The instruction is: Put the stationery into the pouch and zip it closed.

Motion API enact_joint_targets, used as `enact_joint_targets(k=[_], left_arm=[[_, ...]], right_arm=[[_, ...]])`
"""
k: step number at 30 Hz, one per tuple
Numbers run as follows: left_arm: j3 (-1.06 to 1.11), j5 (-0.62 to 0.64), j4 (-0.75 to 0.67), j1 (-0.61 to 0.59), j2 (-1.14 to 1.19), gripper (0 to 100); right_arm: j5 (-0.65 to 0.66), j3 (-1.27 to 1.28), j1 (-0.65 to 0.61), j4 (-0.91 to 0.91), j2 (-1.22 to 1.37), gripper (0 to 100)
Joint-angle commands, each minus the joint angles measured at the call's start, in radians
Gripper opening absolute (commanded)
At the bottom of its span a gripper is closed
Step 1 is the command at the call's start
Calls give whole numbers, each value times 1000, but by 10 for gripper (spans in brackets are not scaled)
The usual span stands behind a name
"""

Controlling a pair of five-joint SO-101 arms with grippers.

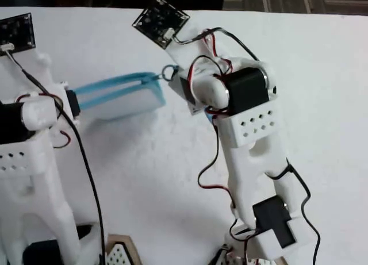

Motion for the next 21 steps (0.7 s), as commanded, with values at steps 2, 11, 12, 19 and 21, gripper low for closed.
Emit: enact_joint_targets(k=[2, 11, 12, 19, 21], left_arm=[[41, -5, 6, -28, 93, 241], [141, -3, -2, -28, 259, 273], [132, -3, -5, -30, 277, 251], [-55, -23, 6, -31, 309, 20], [-110, -8, 8, -35, 309, 25]], right_arm=[[8, -35, 12, 4, -33, 19], [3, -35, 2, 4, -33, 19], [3, -35, 2, 4, -33, 19], [31, -35, 2, 47, -33, 37], [75, -35, -7, 88, -35, 93]])
